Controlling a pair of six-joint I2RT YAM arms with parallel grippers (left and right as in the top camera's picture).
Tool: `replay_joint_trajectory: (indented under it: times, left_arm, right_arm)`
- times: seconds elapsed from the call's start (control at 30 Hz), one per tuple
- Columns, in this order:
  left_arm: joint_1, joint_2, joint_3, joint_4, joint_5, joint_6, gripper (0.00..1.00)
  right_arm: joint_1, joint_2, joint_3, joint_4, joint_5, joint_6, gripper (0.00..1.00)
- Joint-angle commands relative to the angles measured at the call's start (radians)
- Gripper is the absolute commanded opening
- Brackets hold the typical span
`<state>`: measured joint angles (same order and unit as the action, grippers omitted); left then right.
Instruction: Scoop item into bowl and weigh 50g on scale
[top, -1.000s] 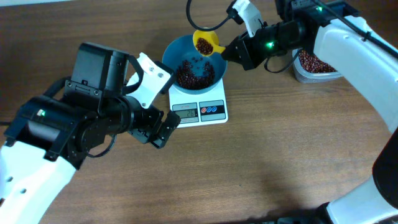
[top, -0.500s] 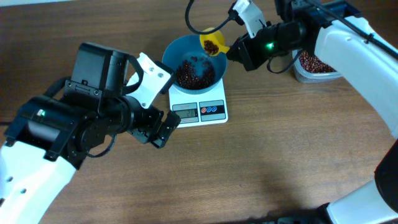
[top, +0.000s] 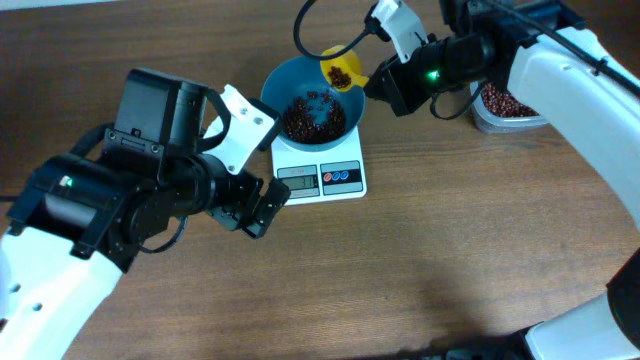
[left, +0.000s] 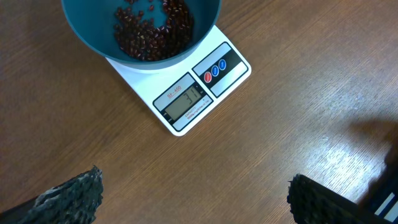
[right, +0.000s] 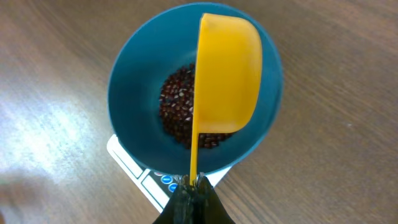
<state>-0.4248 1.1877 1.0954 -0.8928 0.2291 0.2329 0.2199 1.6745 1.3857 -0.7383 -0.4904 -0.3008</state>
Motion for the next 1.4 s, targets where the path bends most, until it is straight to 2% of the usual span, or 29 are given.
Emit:
replay_joint_trajectory:
  times: [0.0, 0.1, 0.4, 0.77, 0.87, 1.0, 1.13, 1.27, 1.37]
  left_arm:
    - [0.002, 0.002, 0.016, 0.001, 0.011, 0.016, 0.99]
    - [0.002, 0.002, 0.016, 0.001, 0.011, 0.015, 0.99]
    - [0.002, 0.002, 0.016, 0.001, 0.011, 0.016, 0.99]
    - [0.002, 0.002, 0.016, 0.001, 0.011, 0.016, 0.99]
    - [0.002, 0.002, 0.016, 0.001, 0.011, 0.016, 0.99]
    - [0.002, 0.002, 0.016, 0.001, 0.011, 0.016, 0.99]
    - [0.002, 0.002, 0.016, 0.001, 0.011, 0.016, 0.99]
    - [0.002, 0.002, 0.016, 0.001, 0.011, 0.015, 0.99]
    - [0.002, 0.002, 0.016, 0.001, 0.011, 0.016, 0.99]
  right_arm:
    - [0.038, -0.035, 0.054, 0.008, 0.039, -0.024, 0.04]
    - [0.08, -0.024, 0.051, 0.01, 0.167, -0.097, 0.04]
    - [0.122, -0.024, 0.054, -0.016, 0.242, -0.096, 0.04]
    - [0.136, -0.027, 0.056, 0.008, 0.273, -0.111, 0.04]
    - [0.133, -0.026, 0.056, 0.02, 0.335, -0.111, 0.04]
    - [0.161, -0.026, 0.056, 0.019, 0.262, -0.111, 0.04]
    - [0.145, -0.026, 0.056, 0.023, 0.425, -0.111, 0.04]
    - [0.159, -0.026, 0.056, 0.02, 0.311, -0.11, 0.04]
    - [0.149, -0.027, 0.056, 0.019, 0.323, -0.109, 0.04]
